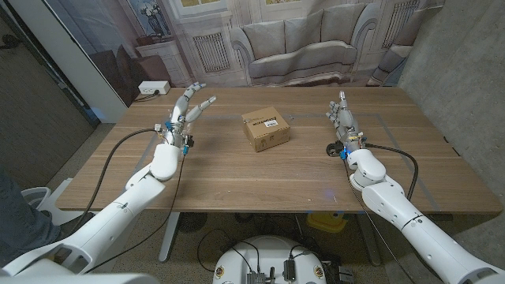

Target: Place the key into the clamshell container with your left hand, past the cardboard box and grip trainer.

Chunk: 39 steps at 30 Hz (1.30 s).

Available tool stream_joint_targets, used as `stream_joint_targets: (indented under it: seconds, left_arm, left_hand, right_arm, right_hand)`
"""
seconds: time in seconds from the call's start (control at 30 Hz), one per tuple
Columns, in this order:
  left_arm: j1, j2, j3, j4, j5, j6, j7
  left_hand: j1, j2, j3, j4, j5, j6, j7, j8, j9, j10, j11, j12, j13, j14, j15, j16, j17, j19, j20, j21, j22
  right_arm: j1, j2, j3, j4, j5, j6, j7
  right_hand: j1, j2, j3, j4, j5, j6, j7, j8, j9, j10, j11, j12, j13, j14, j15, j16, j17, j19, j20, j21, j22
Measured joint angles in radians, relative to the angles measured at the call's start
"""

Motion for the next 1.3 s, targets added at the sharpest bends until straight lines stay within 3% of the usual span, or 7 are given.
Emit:
stream_joint_targets:
  seconds: [0.17, 0.6, 1.0, 1.3]
  left_arm:
    - [0.011, 0.013, -0.001, -0.015, 0.035, 0.016, 0.033]
    - [0.032, 0.047, -0.002, -0.055, 0.124, 0.076, 0.103]
    - [0.052, 0.078, 0.000, -0.102, 0.192, 0.149, 0.149]
    - [0.064, 0.093, 0.005, -0.128, 0.221, 0.189, 0.174]
  left_hand:
    - [0.009, -0.001, -0.001, -0.007, 0.000, 0.012, -0.012, 0.000, 0.000, 0.009, 0.002, 0.000, 0.000, 0.004, -0.004, 0.000, 0.000, 0.000, 0.000, 0.000, 0.000]
    - [0.028, -0.004, 0.007, -0.015, -0.004, 0.032, -0.014, 0.000, 0.000, 0.025, -0.003, 0.000, 0.000, 0.013, -0.005, 0.000, 0.000, 0.004, 0.004, 0.000, 0.000]
    - [0.090, -0.014, 0.017, -0.041, -0.004, 0.108, -0.072, 0.008, 0.000, 0.037, -0.016, 0.000, 0.000, 0.013, -0.005, 0.001, 0.000, 0.009, 0.009, 0.000, 0.000]
    - [0.133, -0.023, 0.024, -0.057, -0.004, 0.139, -0.079, 0.015, 0.000, 0.042, -0.021, -0.006, 0.000, 0.013, -0.005, 0.001, -0.005, 0.019, 0.020, 0.000, 0.000]
  right_arm:
    - [0.002, 0.004, -0.003, 0.000, -0.003, -0.001, -0.004]
    - [0.001, 0.004, -0.003, -0.030, -0.013, -0.015, -0.028]
    - [-0.006, 0.006, 0.003, -0.047, -0.012, -0.017, -0.037]
    - [-0.011, 0.005, 0.007, -0.055, -0.005, -0.022, -0.039]
  right_hand:
    - [0.000, 0.000, 0.000, 0.000, 0.000, 0.000, 0.000, 0.000, 0.000, 0.000, 0.000, 0.000, 0.000, 0.000, 0.000, 0.000, 0.000, 0.000, 0.000, 0.000, 0.000]
    - [0.000, 0.000, 0.000, 0.000, 0.000, 0.000, 0.000, 0.000, 0.000, 0.000, 0.000, 0.000, 0.000, 0.000, 0.000, 0.000, 0.000, 0.000, 0.000, -0.008, 0.000]
    - [0.000, 0.000, 0.000, 0.000, 0.000, 0.000, 0.000, 0.000, 0.000, 0.000, 0.000, 0.000, 0.000, 0.000, 0.000, 0.000, 0.000, 0.000, 0.000, -0.008, 0.000]
    - [-0.004, 0.004, -0.003, -0.003, 0.000, 0.000, 0.000, 0.000, 0.000, 0.000, 0.000, 0.000, 0.000, 0.000, 0.000, 0.000, 0.000, 0.004, 0.004, -0.015, 0.000]
